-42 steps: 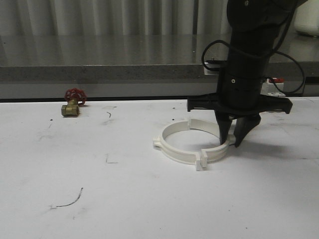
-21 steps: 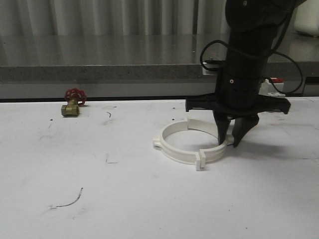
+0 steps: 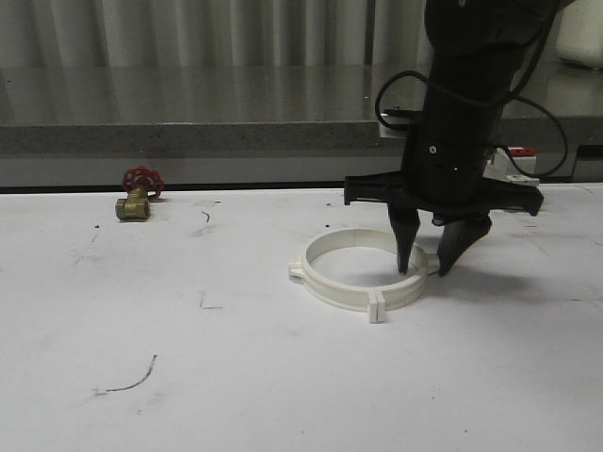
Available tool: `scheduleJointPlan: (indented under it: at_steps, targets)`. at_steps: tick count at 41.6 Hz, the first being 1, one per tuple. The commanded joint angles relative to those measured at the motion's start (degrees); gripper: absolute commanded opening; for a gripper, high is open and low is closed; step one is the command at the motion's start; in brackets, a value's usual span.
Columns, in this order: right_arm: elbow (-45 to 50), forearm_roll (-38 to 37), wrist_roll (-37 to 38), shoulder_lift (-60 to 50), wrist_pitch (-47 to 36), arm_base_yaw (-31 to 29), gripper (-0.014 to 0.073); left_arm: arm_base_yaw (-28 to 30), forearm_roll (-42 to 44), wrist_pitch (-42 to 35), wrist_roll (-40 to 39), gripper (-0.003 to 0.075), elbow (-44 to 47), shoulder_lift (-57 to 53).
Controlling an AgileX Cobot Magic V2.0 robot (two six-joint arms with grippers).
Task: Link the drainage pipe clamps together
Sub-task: 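Open the right gripper and lift it away from the ring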
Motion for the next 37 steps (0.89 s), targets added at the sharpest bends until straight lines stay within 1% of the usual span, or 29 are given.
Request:
scheduleJointPlan:
  at_steps: [1,5,11,14,19,23,31,37]
  targets:
    - [-1.4,-2.2,-1.4,-7.3,-0.9,-0.3,0.0339,0.1,-0.7,-4.0,-0.1,0.0335,-1.4,-0.2]
    - [-1.4,-2.7,-7.8,-11.5,0.0,-1.2,0.0339,0.1,-0.7,-4.0,-0.1,0.0335,-1.4,-0.2]
    - [-0.6,-0.4,-25.5,-19.2,0.8,-3.3,0.0339,0.1,-0.7,-4.0,-0.1,0.0335,-1.4,-0.2]
    - [1.1,0.6,-31.9,-24.2,0.4,-4.7,0.0339,0.1,-0.7,-4.0,-0.1,0.0335,-1.4,-0.2]
    - [5.5,-0.2,-33.0,-32.3,-1.3,-5.9,0.0339,0.1,-0.7,-4.0,-0.1,0.0335,-1.4,-0.2]
    - [11.0,-0.2,-33.0,-40.5,-3.6,-6.0,0.0339,0.1,-0.7,-4.0,-0.1,0.0335,-1.4,-0.2]
    - [24.2,4.6,-32.9,-56.6,-9.6,-6.0,0.0339,0.1,-0.7,-4.0,-0.1,0.0335,-1.4,-0.2]
    - [32.7,5.5,-32.9,-67.6,-11.4,-6.0,0.0339,0.1,-0.7,-4.0,-0.1,0.0335,-1.4,-0.2]
